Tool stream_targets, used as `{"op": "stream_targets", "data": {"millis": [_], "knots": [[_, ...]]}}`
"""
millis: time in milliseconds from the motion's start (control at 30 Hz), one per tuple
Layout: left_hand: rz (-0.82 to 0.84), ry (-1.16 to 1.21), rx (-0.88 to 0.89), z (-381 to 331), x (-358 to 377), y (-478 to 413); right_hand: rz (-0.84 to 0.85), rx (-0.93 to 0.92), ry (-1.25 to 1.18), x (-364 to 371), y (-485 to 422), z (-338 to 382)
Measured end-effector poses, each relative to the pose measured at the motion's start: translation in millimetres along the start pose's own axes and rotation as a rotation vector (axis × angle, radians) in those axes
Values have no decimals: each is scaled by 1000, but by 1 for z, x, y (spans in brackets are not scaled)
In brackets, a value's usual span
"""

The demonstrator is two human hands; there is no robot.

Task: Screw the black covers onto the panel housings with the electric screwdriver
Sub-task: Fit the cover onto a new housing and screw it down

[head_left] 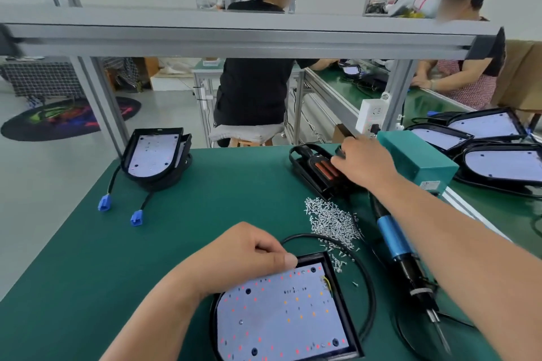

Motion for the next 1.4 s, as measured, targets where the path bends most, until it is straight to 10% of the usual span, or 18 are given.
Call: {"op": "stream_targets", "data": {"millis": [267, 833, 1400], "knots": [[23, 18, 19, 2, 2, -1, 88, 55, 12, 20, -5, -29], [73, 191, -35, 8, 6, -1, -432, 81, -1136, -25, 53, -64], [11, 339, -218, 39, -20, 7, -32, -960, -369, -51, 272, 108]]}}
Point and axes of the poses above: each hand's wrist, its own y-axis away from the middle knuckle, its own x-axis out of the palm, z = x × y, the point moved 8 cm from there along -y, towards the middle knuckle, and after that the axes turned 2 degrees about x, right-handed, at the moved point
